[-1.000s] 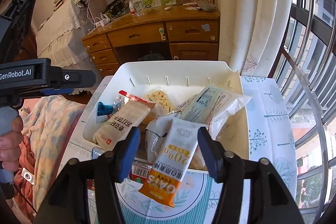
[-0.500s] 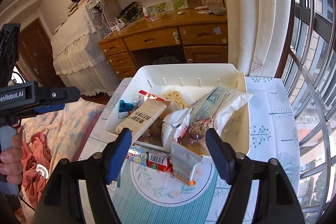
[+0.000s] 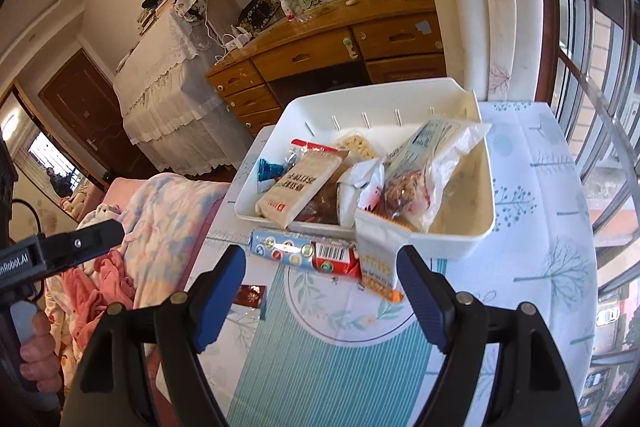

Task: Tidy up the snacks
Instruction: 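Withdraw both tools and lower left tool toward red-brown snowflake packet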

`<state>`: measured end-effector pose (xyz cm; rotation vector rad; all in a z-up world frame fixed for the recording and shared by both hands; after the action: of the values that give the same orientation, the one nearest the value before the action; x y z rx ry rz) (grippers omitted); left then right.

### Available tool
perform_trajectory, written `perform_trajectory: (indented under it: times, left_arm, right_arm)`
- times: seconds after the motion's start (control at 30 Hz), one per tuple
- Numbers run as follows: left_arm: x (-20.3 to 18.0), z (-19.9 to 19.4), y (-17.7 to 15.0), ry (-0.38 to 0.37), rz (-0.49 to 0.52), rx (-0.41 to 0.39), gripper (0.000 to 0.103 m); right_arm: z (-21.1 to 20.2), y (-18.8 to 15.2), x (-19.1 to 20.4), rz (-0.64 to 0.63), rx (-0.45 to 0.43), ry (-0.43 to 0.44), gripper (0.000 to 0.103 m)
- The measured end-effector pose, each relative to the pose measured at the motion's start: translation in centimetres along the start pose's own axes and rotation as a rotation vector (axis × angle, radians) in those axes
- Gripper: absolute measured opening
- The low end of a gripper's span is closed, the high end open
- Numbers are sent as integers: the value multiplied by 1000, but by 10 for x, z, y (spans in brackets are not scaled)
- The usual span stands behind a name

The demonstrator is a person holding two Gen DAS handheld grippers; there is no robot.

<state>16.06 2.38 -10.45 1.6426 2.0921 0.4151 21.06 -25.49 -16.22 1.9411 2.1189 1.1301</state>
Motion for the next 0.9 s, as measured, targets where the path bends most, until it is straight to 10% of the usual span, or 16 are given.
perform_trajectory:
  times: [0.9]
  left_arm:
    - [101, 16, -18, -184, 214, 106, 75]
  right_arm:
    - [36, -67, 70, 310, 65, -111, 79]
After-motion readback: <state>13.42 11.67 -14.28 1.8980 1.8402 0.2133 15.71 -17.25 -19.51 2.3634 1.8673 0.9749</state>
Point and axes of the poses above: each gripper's, at about its wrist camera, not at the fingertips, and z roughly the way its jaws point, x to its left, y to its top, the point moved 1 cm from there along z, roughly the way its jaws point, and after that the axes turned 6 degrees about z, right-handed, at the moved point
